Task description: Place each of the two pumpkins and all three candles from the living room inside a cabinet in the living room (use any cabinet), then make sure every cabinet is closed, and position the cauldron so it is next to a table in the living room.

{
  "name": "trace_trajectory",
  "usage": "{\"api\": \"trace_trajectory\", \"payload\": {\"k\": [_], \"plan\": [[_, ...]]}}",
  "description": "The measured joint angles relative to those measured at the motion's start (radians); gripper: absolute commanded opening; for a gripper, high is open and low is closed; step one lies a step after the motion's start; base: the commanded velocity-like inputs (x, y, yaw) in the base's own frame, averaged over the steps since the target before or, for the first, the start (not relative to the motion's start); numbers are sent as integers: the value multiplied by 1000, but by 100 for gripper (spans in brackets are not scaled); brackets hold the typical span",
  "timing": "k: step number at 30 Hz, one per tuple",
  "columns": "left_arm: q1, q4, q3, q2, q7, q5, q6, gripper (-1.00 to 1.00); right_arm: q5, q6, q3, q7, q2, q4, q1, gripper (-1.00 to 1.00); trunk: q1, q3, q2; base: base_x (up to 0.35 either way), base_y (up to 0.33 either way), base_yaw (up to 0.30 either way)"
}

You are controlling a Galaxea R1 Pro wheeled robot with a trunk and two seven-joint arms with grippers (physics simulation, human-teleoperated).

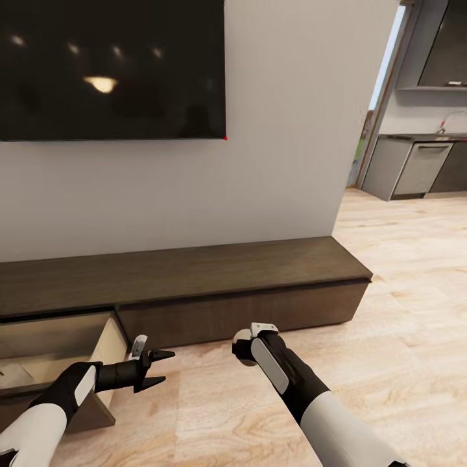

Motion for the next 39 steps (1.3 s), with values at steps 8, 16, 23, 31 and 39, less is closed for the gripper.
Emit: {"api": "trace_trajectory", "payload": {"k": [8,16,23,31,39], "plan": [[0,0,0,0,0,0,0,100,0,0,1,0,0,0,0,-100,-31,25,56,0,0,0],[0,0,0,-1,0,0,0,100,0,0,2,-1,0,0,0,-100,-61,50,112,0,0,0],[0,0,0,0,0,0,0,100,0,0,2,-2,0,-1,1,-100,-88,72,161,0,0,0],[0,0,0,0,0,0,0,100,0,0,2,-2,0,-1,1,-100,-119,97,217,0,0,0],[0,0,0,1,0,0,0,100,1,-2,2,-2,0,-1,1,-100,-149,122,273,0,0,0]]}}
